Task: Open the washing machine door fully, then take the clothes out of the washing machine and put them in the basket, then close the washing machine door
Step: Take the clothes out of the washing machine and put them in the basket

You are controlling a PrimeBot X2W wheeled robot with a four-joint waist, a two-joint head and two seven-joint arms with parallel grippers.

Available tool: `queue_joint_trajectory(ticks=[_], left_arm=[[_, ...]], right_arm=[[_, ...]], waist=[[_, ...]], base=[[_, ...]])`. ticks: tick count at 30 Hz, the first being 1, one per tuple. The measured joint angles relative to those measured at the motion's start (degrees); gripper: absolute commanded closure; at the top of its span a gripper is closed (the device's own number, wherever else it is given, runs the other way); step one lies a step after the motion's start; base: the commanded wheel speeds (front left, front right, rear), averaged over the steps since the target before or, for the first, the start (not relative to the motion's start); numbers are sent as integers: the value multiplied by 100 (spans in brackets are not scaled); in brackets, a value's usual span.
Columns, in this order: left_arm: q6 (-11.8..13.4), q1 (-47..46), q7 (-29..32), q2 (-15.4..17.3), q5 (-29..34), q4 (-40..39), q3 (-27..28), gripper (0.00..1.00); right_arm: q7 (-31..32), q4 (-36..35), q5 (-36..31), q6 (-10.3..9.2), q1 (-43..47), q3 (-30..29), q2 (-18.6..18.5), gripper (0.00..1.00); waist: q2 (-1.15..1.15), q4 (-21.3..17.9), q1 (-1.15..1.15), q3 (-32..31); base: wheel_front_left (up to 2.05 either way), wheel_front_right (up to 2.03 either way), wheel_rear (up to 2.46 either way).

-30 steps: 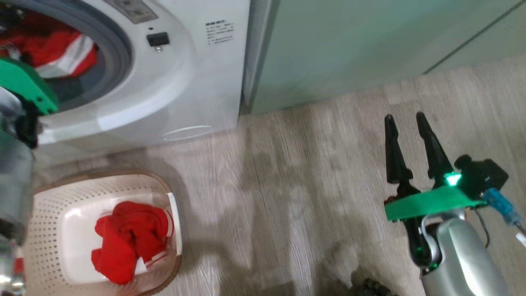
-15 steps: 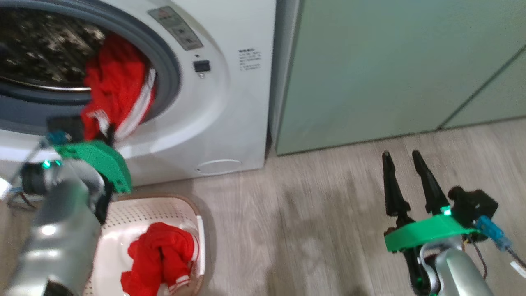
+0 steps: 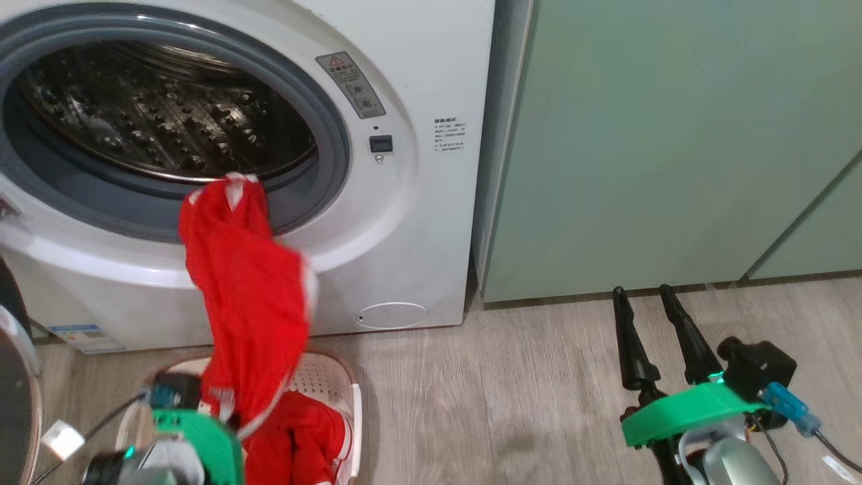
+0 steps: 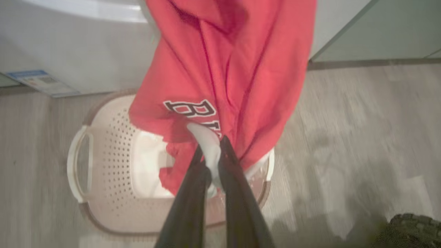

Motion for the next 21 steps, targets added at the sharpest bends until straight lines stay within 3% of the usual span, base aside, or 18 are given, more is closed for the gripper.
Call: queue_joint_trajectory(ticks=[8,15,21], left_arm=[[51,292,569,209,-49,408,-309,100],[76,282,445,136,-178,610,-272,100],[510,157,448,207,-304,920,-58,100]], right_arm=[[0,35,-2,0,52,68,0,0],[0,32,-13,0,55,3,0,0],[0,29,-13,0,54,-23,0,0]], waist=[[0,-65,0,-40],[0,-152,0,35],[0,-233,0,101]], base=[[0,0,0],[0,0,0],[0,0,0]])
